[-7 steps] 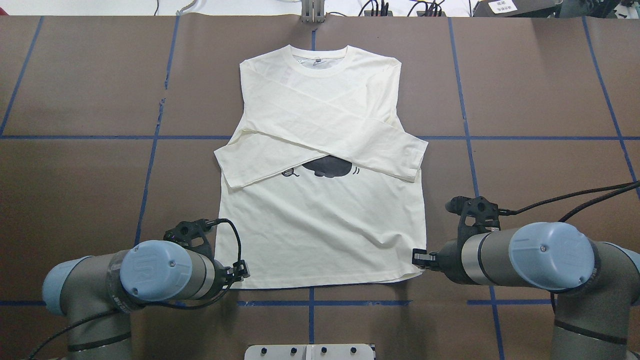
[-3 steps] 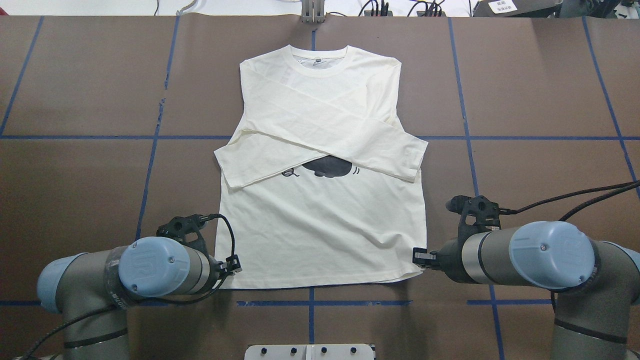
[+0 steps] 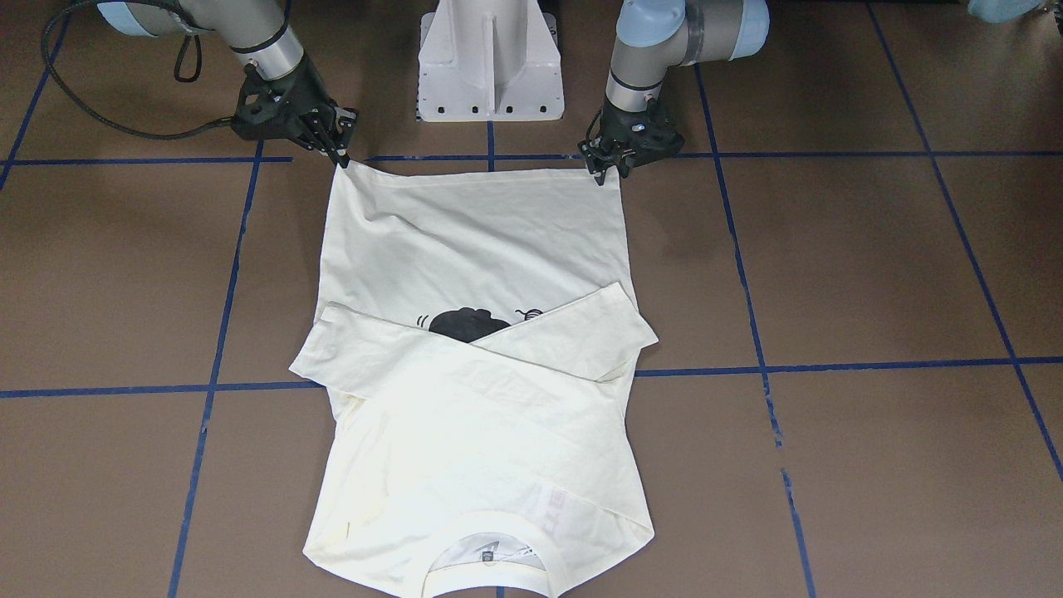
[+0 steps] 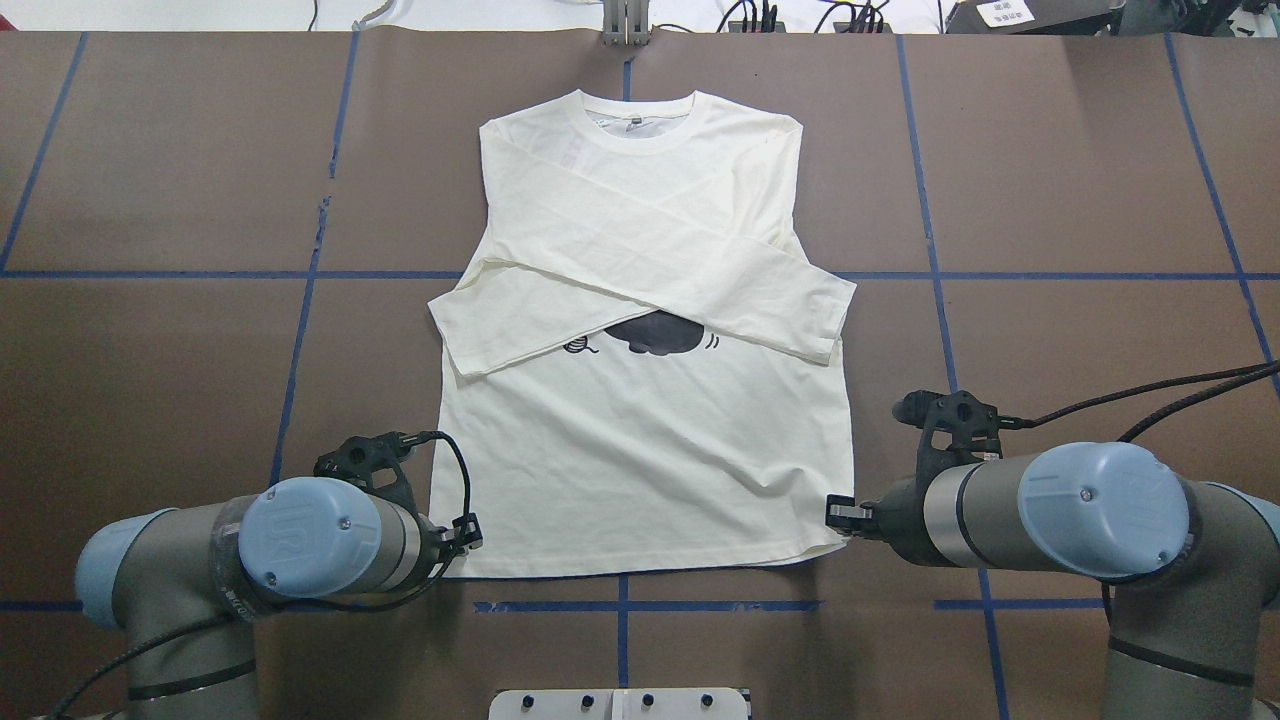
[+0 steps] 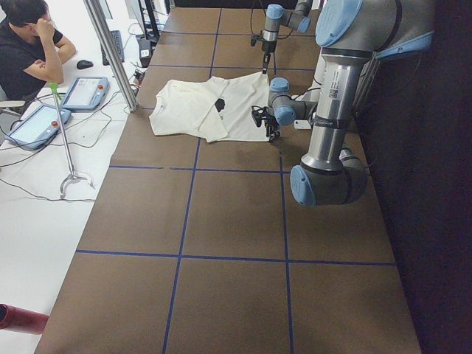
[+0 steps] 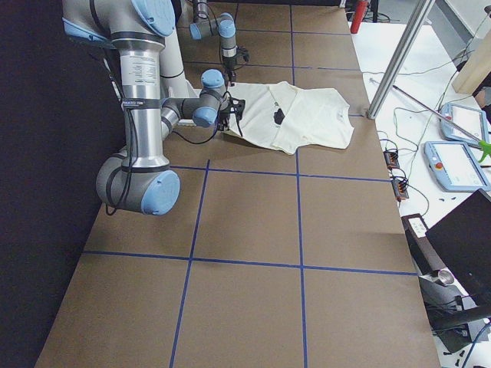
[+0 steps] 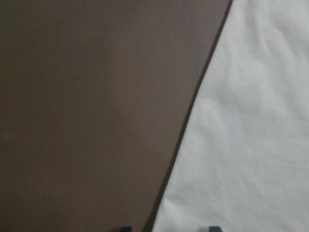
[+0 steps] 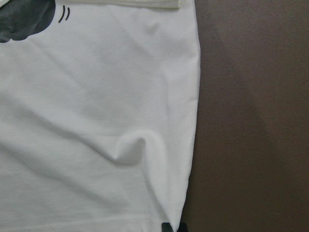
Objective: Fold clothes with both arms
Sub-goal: 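Lower both grippers to the hem corners nearest the robot and grasp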
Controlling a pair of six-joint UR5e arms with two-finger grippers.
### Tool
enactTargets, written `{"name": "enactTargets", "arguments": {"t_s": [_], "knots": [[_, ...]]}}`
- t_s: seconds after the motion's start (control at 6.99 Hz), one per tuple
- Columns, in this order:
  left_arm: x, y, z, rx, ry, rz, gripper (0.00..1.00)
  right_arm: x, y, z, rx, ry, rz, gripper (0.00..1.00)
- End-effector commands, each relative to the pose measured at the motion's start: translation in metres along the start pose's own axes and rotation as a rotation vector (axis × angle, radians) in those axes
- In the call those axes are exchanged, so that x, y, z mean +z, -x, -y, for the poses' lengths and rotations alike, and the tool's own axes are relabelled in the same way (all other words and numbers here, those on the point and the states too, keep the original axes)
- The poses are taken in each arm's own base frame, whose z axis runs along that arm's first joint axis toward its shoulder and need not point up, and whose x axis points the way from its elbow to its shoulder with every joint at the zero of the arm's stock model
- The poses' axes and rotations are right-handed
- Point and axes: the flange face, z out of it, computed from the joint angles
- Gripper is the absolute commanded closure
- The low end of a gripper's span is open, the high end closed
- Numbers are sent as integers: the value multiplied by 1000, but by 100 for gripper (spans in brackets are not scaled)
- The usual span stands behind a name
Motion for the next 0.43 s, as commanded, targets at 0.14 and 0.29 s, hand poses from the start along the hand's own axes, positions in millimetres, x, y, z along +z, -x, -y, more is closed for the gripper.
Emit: {"name": "enactTargets", "arguments": {"t_s": [0.14, 0.29], "knots": [[-12, -3, 1, 6, 1, -24, 100, -3, -1, 3, 5, 12, 3, 100], [-31, 3, 2, 11, 0, -35, 100, -5, -3, 6, 10, 29, 4, 100]]}}
